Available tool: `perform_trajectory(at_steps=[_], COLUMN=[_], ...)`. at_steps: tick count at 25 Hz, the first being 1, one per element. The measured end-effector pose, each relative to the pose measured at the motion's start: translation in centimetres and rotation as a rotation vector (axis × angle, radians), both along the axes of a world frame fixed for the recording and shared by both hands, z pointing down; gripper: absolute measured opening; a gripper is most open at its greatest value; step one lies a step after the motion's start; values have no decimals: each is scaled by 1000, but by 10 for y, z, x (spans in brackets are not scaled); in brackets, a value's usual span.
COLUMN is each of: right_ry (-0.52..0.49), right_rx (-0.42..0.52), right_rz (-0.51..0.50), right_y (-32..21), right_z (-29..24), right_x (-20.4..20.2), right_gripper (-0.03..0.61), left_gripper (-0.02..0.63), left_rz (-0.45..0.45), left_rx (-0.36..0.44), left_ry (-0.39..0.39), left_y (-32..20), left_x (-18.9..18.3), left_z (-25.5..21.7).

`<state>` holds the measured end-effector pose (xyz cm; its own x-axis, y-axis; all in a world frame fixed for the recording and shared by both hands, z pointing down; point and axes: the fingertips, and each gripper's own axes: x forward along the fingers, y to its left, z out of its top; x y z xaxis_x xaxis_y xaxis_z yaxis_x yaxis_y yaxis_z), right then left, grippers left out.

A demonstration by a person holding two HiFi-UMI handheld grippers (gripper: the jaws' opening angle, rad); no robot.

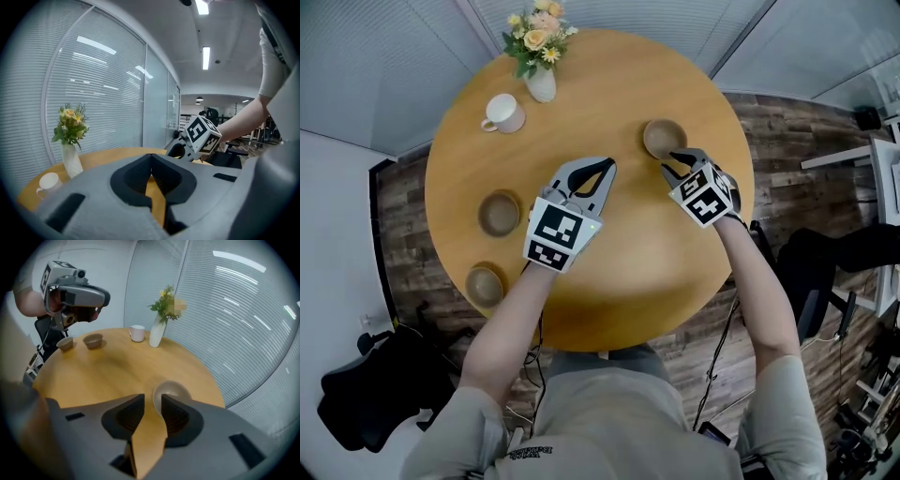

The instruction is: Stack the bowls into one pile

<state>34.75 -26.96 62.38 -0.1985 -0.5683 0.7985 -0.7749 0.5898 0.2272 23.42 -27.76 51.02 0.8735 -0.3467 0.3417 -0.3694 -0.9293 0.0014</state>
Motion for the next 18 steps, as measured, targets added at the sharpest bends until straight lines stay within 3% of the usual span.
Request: perform_trajectory(at_steps=[9, 18], right_ry=[35, 128], right_rx=[-70, -59], right_rz=[16, 3], right_y=[-9, -21], right_z=[53, 70], right_x=[3, 7], right_gripper=[110, 47], left_gripper=[21, 21], left_rz=[35, 18], left_rx=[-89, -144], left_ry=[-50, -58], left_y=[18, 25], left_x=[-2, -14], left_z=[49, 65])
